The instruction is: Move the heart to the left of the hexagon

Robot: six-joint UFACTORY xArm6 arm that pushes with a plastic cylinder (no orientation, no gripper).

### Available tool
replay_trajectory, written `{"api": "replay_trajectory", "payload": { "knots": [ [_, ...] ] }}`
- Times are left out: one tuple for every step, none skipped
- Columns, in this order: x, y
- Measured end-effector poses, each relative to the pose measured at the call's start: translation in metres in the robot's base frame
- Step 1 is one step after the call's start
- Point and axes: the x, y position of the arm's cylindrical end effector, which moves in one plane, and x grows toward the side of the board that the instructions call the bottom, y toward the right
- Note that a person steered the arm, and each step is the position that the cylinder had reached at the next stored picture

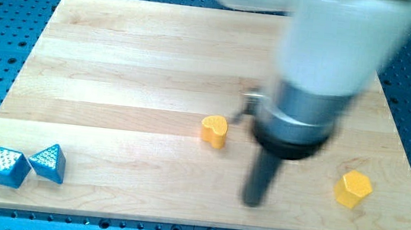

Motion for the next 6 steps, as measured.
{"api": "replay_trajectory", "payload": {
  "knots": [
    [-0.018, -0.079],
    [-0.067, -0.09],
    [-0.094, -0.044],
    [-0.094, 0.03],
    [-0.095, 0.089],
    [-0.084, 0.089]
  ]
}}
